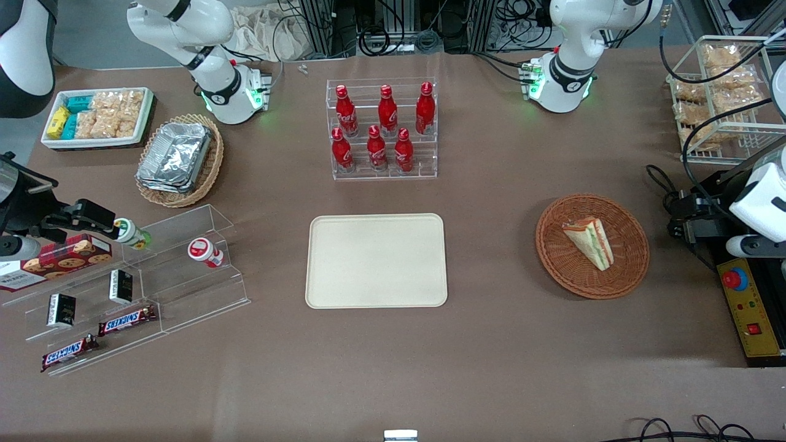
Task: Place sandwich from basket to tray
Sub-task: 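Move the left gripper over the wicker basket above the sandwich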
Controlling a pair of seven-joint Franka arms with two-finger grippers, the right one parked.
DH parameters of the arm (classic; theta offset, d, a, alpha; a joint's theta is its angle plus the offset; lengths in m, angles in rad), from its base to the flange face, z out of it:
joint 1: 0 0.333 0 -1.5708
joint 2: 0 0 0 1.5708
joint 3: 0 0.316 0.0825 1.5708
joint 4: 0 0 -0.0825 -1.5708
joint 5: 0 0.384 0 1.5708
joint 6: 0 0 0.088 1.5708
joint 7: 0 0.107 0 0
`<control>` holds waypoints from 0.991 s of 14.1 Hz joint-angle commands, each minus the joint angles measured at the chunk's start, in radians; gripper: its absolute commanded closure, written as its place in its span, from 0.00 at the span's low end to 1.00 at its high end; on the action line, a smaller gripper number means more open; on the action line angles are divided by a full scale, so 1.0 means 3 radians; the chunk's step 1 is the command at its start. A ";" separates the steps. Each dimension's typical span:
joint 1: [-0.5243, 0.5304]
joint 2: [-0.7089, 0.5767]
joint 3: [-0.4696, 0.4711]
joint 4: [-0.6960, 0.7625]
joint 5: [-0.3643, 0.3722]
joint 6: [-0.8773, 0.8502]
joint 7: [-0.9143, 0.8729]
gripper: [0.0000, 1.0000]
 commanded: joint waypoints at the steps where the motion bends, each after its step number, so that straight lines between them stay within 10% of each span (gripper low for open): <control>1: 0.0089 -0.0468 0.0008 -0.0773 -0.0063 0.0404 -0.0044 0.00; 14: 0.0053 -0.0521 0.0003 -0.2467 -0.0135 0.1877 -0.2017 0.00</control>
